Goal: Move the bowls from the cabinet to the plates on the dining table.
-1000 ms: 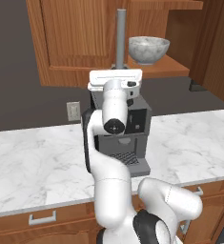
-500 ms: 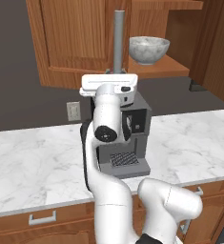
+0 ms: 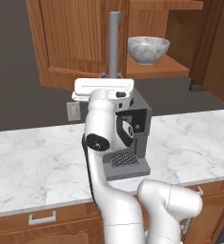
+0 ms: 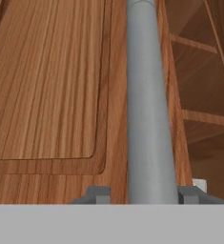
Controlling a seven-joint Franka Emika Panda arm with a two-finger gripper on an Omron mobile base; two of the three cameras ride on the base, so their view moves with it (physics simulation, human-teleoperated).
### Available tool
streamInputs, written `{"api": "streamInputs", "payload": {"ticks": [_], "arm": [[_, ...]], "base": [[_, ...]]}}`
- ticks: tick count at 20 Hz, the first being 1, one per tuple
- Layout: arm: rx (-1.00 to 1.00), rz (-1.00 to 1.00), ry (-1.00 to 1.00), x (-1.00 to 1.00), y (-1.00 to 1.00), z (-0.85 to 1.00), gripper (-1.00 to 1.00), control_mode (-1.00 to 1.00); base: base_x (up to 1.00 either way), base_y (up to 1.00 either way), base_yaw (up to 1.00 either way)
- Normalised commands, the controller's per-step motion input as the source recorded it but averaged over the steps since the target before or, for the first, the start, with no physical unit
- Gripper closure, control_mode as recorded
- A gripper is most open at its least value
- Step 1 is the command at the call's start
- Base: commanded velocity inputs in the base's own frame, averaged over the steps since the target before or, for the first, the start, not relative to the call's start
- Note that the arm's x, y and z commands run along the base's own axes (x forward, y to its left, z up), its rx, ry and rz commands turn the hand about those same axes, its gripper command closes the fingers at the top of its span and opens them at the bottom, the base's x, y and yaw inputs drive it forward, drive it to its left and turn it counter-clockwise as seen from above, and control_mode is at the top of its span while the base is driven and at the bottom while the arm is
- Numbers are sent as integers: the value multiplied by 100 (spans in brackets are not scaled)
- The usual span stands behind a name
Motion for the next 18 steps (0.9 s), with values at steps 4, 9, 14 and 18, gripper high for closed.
{"api": "streamInputs", "payload": {"ticks": [4,9,14,18], "arm": [[1,0,0,-27,61,-10,100,-100],[0,0,0,-22,62,-18,100,-100],[0,0,-1,-17,62,-19,100,-100],[4,0,-3,-18,61,-16,100,-100]], "base": [[0,0,0],[0,0,0],[0,0,0],[0,0,0]]}}
